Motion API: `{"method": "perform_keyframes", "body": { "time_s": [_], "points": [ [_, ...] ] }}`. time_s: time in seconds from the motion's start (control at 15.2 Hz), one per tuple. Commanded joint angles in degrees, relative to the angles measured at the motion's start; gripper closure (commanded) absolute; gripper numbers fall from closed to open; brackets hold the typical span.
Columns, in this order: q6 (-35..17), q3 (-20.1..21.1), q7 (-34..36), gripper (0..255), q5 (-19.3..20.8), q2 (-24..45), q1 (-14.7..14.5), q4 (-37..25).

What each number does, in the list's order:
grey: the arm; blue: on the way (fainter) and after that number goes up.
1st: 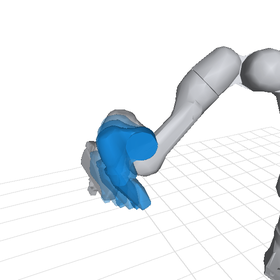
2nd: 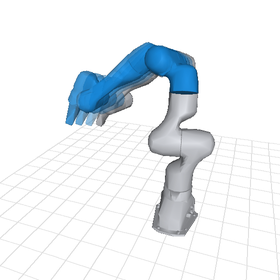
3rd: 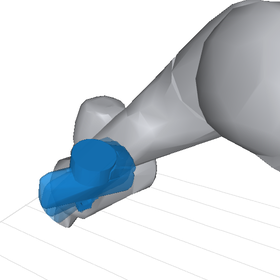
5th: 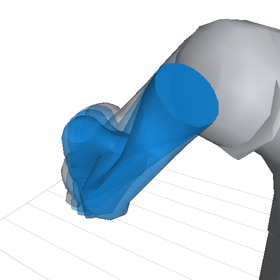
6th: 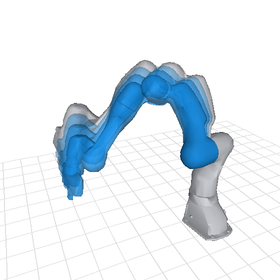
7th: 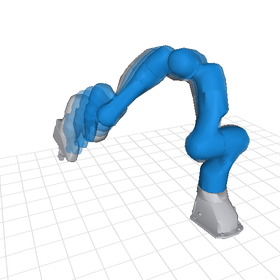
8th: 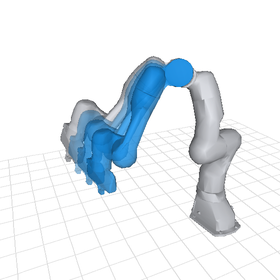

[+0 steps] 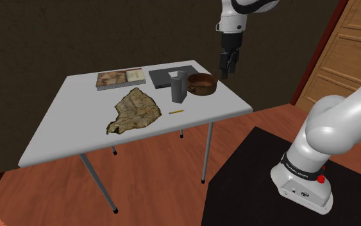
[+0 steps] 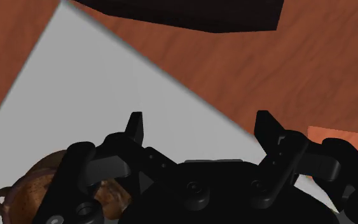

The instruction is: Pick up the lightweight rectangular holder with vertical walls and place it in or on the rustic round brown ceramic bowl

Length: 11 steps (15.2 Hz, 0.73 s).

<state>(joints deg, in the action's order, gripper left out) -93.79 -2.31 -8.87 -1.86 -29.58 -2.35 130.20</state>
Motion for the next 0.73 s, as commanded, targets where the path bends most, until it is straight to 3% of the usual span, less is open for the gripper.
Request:
{"method": "perform_keyframes", "body": {
  "time_s": [0.0,0.66],
  "points": [
    [-2.54,0.36,-0.63,0,0.41,4.0,-0.43,-2.45],
    [-11.06,2.87,-1.98,0,3.07,23.21,-2.43,-17.51]
  ]
}}
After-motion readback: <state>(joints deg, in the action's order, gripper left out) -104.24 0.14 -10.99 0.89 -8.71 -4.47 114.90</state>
